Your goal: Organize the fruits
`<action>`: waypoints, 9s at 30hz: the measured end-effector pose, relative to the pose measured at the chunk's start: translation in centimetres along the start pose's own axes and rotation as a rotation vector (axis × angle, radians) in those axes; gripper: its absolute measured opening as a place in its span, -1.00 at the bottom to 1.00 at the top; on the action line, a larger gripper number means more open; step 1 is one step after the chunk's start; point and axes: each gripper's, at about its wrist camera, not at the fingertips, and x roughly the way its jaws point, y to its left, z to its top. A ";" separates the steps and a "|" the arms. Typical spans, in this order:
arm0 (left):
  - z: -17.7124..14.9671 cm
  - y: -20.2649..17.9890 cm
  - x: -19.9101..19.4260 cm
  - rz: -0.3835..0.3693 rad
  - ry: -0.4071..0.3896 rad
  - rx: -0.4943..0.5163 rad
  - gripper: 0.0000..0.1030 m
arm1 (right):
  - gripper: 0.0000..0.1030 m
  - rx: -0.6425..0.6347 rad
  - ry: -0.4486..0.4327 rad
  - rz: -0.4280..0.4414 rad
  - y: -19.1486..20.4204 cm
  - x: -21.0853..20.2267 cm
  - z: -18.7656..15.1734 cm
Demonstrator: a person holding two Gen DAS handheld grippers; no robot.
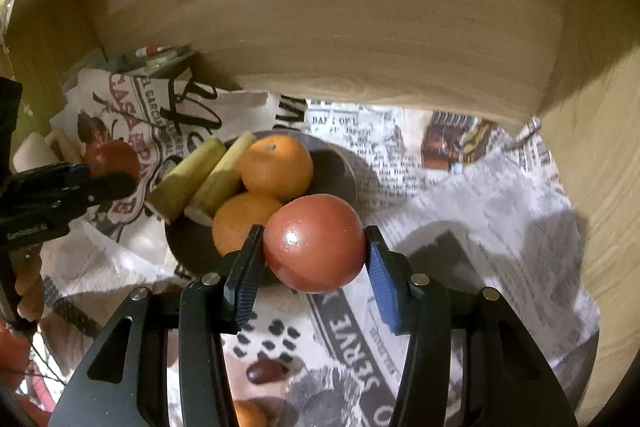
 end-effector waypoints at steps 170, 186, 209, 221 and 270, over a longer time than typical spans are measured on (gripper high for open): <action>-4.4 -5.4 -1.5 0.018 -0.049 0.144 0.40 | 0.25 -0.002 0.011 0.032 0.8 -0.8 -2.5; -9.1 -5.0 2.0 0.003 0.157 0.147 -0.16 | 0.08 -0.007 0.124 0.071 2.6 -0.1 -8.5; -7.8 -4.3 2.1 -0.012 0.128 0.115 -0.68 | -0.56 -0.016 0.088 0.070 3.5 -0.3 -7.6; -3.6 -4.0 -1.0 -0.009 -0.013 0.121 -0.68 | -0.56 -0.043 -0.023 0.066 4.2 -1.6 -3.2; -1.0 -3.9 -13.1 0.046 -0.371 0.042 -0.07 | -0.15 -0.045 -0.348 0.048 6.2 -11.5 1.2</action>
